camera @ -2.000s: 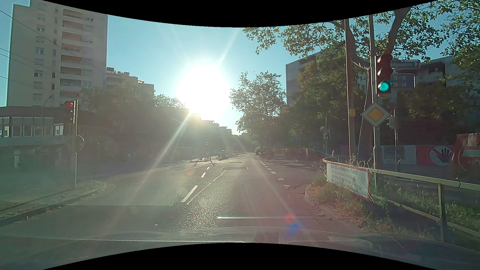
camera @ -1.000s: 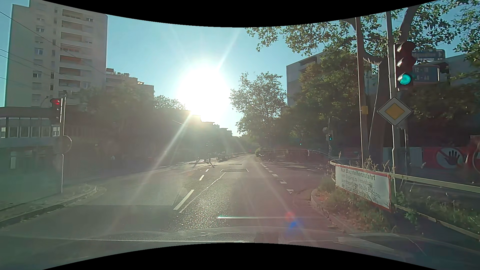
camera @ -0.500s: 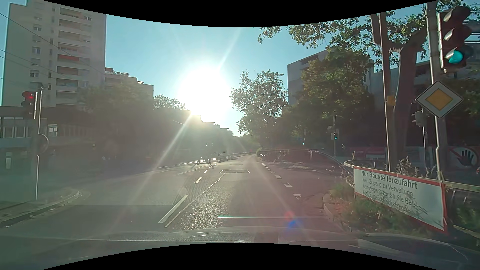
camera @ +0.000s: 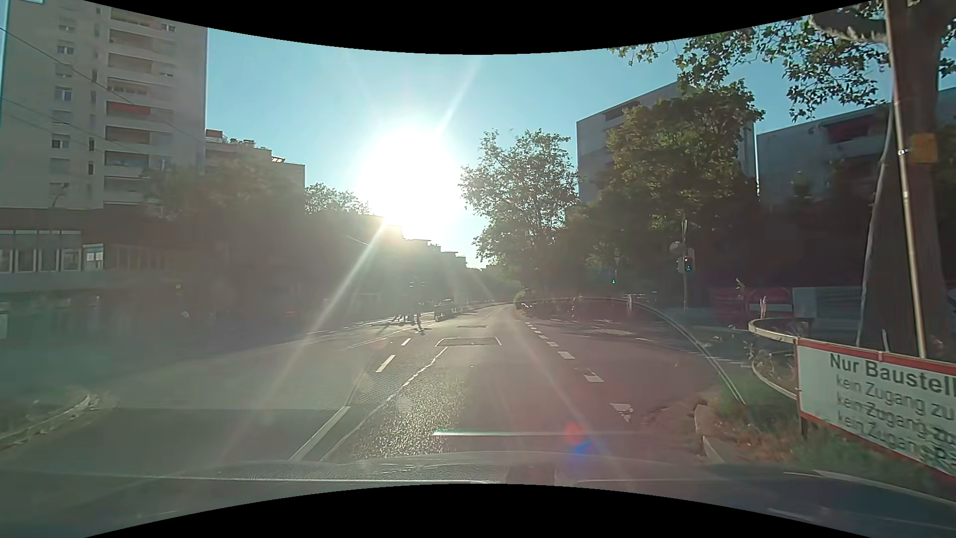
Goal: Follow the waypoints while adhering to traffic rules and regulations
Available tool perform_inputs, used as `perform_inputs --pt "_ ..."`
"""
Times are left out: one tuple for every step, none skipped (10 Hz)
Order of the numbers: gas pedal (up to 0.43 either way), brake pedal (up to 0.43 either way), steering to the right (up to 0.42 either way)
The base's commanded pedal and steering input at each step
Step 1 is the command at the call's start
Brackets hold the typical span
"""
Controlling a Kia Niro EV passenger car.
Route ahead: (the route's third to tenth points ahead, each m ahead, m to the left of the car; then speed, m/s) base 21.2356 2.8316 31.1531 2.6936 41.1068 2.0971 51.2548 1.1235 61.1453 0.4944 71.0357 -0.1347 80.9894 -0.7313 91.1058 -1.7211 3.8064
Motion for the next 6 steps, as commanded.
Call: perform_inputs --pt "0.378 0.0 -0.011" --pt "0.378 0.0 -0.008" --pt "0.378 0.0 -0.006" --pt "0.37 0.0 -0.005" --pt "0.37 0.0 -0.004" --pt "0.37 0.0 -0.003"
